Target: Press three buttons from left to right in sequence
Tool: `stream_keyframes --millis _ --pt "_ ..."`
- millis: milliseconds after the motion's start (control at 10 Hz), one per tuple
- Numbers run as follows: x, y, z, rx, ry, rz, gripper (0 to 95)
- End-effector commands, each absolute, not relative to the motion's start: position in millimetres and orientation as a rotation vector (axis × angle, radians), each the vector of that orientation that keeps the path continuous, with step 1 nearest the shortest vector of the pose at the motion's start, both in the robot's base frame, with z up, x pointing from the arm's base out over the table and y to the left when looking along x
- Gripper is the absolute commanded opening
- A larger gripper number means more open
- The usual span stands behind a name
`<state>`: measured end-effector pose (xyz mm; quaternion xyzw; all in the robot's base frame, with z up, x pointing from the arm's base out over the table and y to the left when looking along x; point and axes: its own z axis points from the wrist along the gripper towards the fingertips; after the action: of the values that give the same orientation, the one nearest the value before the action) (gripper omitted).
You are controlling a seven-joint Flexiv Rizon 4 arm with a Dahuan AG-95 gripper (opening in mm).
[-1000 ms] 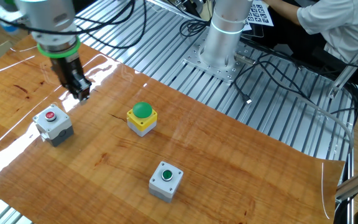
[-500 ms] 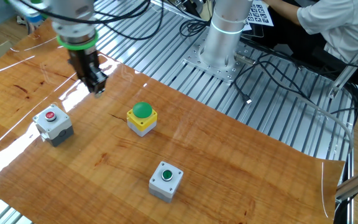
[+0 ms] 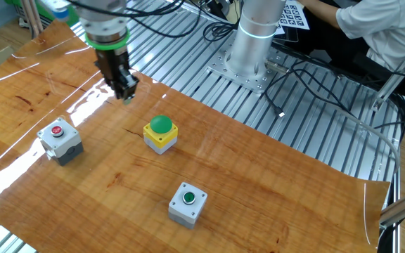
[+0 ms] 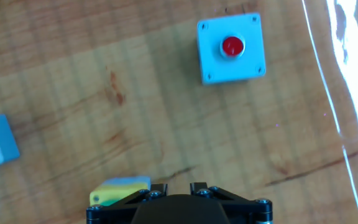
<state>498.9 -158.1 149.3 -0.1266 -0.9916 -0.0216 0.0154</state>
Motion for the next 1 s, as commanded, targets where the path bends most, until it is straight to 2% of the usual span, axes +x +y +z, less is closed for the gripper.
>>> stream_keyframes --millis 100,400,500,1000 --pt "500 -158 149 -0.402 -3.083 -0.071 19.0" --pt "492 -146 148 -0.42 -3.089 -0.054 19.0" --pt "492 -146 148 -0.408 -3.092 -0.031 0.0" --pt "492 -146 148 -0.304 -3.13 -0.007 0.0"
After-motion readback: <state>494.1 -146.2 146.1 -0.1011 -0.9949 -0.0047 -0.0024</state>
